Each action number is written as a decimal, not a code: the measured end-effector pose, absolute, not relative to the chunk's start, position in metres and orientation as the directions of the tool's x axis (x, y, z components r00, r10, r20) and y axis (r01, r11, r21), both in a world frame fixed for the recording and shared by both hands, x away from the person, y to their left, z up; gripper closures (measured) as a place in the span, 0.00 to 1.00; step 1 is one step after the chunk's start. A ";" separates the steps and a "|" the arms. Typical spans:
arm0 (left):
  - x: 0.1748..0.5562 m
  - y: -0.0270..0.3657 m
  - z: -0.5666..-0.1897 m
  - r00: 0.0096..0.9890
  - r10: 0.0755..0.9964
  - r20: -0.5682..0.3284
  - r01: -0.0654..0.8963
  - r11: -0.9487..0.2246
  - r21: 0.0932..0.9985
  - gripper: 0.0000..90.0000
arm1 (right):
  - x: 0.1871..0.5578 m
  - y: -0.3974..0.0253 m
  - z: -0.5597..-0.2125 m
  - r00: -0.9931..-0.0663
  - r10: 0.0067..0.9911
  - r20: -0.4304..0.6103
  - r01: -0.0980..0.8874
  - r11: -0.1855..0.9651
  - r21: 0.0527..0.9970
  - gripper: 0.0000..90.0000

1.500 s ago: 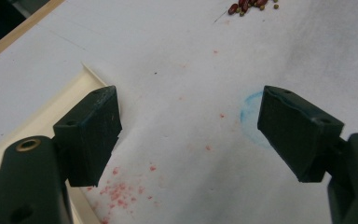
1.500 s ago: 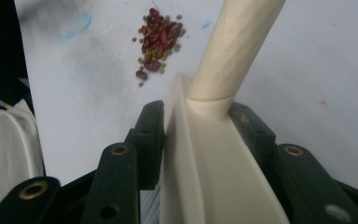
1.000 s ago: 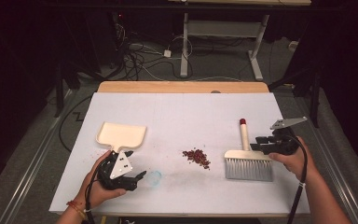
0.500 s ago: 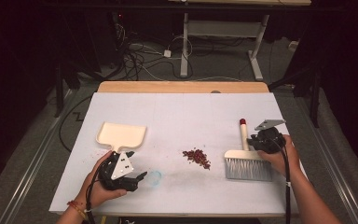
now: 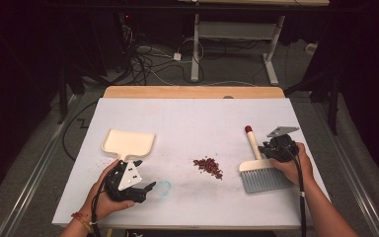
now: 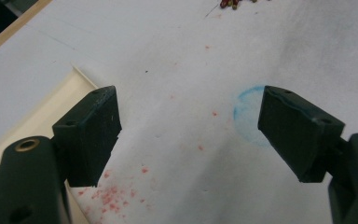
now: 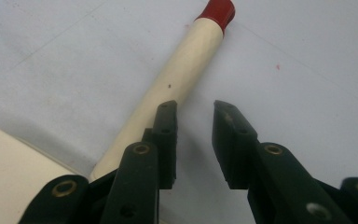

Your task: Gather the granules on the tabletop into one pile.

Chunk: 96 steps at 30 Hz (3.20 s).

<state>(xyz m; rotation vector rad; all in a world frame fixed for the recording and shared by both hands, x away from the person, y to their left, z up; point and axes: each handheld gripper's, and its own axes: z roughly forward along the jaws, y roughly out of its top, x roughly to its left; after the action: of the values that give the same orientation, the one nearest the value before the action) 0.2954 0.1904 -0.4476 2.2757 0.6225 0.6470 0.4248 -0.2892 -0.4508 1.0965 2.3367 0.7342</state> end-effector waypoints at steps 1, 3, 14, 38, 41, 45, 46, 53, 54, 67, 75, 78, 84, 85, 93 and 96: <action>0.295 0.191 -0.448 0.762 0.589 0.270 0.250 -0.651 0.717 0.23 | 0.424 -0.289 -0.450 -0.575 0.799 -0.176 0.555 0.539 0.634 0.78; 0.295 0.192 -0.448 0.759 0.593 0.269 0.252 -0.649 0.718 0.23 | 0.422 -0.291 -0.446 -0.564 0.807 -0.173 0.555 0.527 0.644 0.78; 0.294 0.191 -0.448 0.762 0.588 0.271 0.249 -0.653 0.716 0.23 | 0.407 -0.316 -0.451 -0.526 0.840 -0.129 0.611 0.479 0.630 0.78; 0.294 0.190 -0.448 0.768 0.580 0.272 0.247 -0.660 0.709 0.23 | 0.421 -0.304 -0.459 -0.539 0.828 -0.155 0.595 0.504 0.626 0.74; 0.294 0.191 -0.448 0.765 0.582 0.274 0.247 -0.658 0.711 0.23 | 0.420 -0.306 -0.458 -0.532 0.832 -0.157 0.595 0.498 0.631 0.72; 0.294 0.192 -0.447 0.760 0.591 0.271 0.247 -0.649 0.720 0.23 | 0.413 -0.310 -0.445 -0.529 0.838 -0.130 0.538 0.450 0.713 0.63; 0.294 0.192 -0.447 0.758 0.592 0.273 0.247 -0.648 0.720 0.23 | 0.408 -0.310 -0.440 -0.530 0.837 -0.135 0.506 0.440 0.742 0.60; 0.293 0.194 -0.446 0.748 0.607 0.268 0.256 -0.636 0.728 0.21 | 0.369 -0.308 -0.408 -0.565 0.816 -0.119 0.298 0.336 0.893 0.40; 0.293 0.194 -0.446 0.745 0.609 0.272 0.255 -0.637 0.727 0.21 | 0.364 -0.307 -0.405 -0.560 0.819 -0.124 0.284 0.331 0.900 0.36; 0.291 0.193 -0.449 0.727 0.613 0.308 0.246 -0.652 0.717 0.19 | 0.306 -0.287 -0.405 -0.559 0.808 -0.187 0.139 0.314 0.939 0.21; 0.292 0.192 -0.450 0.722 0.618 0.312 0.243 -0.648 0.721 0.19 | 0.288 -0.280 -0.419 -0.556 0.795 -0.243 0.106 0.357 0.928 0.21; 0.292 0.192 -0.450 0.721 0.618 0.313 0.243 -0.648 0.721 0.19 | 0.290 -0.279 -0.419 -0.556 0.790 -0.259 0.101 0.374 0.922 0.21; 0.292 0.193 -0.449 0.719 0.622 0.310 0.246 -0.645 0.724 0.19 | 0.290 -0.280 -0.420 -0.552 0.791 -0.264 0.100 0.377 0.921 0.22; 0.292 0.193 -0.449 0.718 0.622 0.311 0.246 -0.646 0.723 0.19 | 0.290 -0.280 -0.420 -0.552 0.790 -0.267 0.098 0.379 0.920 0.22; 0.295 0.193 -0.449 0.714 0.628 0.311 0.254 -0.646 0.720 0.19 | 0.291 -0.278 -0.419 -0.557 0.783 -0.277 0.094 0.390 0.916 0.22; 0.296 0.193 -0.449 0.715 0.628 0.307 0.256 -0.644 0.721 0.19 | 0.291 -0.279 -0.419 -0.557 0.783 -0.276 0.097 0.392 0.915 0.22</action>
<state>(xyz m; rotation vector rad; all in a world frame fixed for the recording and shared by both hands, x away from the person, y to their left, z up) 0.2961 0.1929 -0.4495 2.2515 0.6680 0.7243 0.2911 -0.2795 -0.4194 0.7548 1.9241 1.1981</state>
